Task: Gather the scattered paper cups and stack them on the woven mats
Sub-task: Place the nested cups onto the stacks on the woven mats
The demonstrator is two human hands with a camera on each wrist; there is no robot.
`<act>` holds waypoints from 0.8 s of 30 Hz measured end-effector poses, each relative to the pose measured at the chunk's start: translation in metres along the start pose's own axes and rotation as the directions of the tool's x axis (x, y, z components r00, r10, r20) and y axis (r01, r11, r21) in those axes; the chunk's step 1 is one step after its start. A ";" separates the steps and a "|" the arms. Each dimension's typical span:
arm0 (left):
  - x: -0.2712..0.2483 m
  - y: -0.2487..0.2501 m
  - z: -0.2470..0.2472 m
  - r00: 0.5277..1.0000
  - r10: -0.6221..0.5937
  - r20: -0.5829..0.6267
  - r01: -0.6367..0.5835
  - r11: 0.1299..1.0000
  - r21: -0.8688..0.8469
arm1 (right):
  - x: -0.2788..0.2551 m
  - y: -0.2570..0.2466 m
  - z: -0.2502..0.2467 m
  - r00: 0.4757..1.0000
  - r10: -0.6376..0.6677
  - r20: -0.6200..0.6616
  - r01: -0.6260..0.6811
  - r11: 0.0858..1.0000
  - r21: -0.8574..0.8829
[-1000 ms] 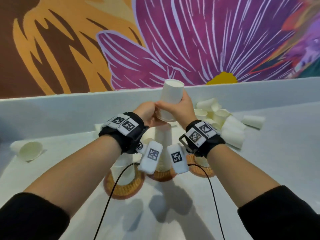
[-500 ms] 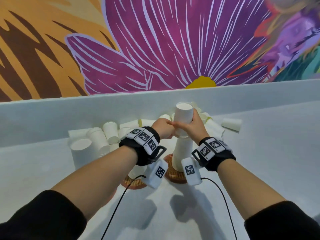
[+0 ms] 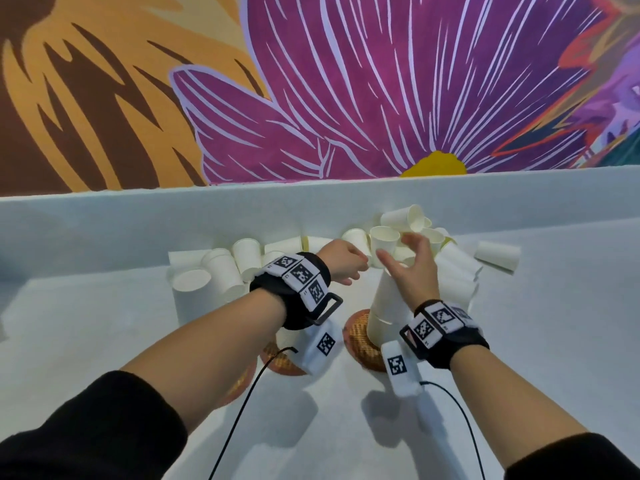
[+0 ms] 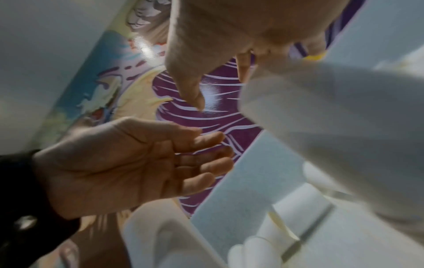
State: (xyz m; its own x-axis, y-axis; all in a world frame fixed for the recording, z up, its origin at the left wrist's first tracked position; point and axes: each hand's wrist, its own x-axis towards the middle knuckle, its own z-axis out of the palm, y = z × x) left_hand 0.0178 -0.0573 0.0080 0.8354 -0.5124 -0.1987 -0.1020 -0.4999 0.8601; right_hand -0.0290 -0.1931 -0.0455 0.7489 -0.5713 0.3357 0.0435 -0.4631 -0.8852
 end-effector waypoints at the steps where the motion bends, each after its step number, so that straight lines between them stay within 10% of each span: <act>1: -0.002 0.001 -0.006 1.000 0.011 -0.002 -0.011 1.000 -0.019 | 0.003 -0.012 0.004 0.995 -0.081 -0.054 0.080 0.997 -0.018; 6: -0.025 0.007 -0.042 0.996 0.089 -0.006 -0.089 0.987 -0.134 | 0.004 -0.076 0.040 0.942 -0.325 -0.085 0.322 0.946 -0.040; 12: -0.062 -0.004 -0.122 0.978 0.119 -0.171 -0.130 0.990 -0.053 | -0.019 -0.143 0.108 0.933 -0.342 0.112 0.323 0.933 0.160; 24: -0.111 -0.169 -0.295 0.825 -0.131 -0.549 0.275 0.943 0.189 | -0.103 -0.224 0.280 0.749 -0.259 0.610 0.338 0.941 -0.014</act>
State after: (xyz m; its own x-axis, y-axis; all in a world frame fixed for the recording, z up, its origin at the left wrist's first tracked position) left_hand 0.1013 0.2901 0.0228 0.9995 0.0261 -0.0183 0.0317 -0.7441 0.6674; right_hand 0.0693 0.1588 0.0278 0.9529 0.1060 0.2843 0.2844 -0.6385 -0.7152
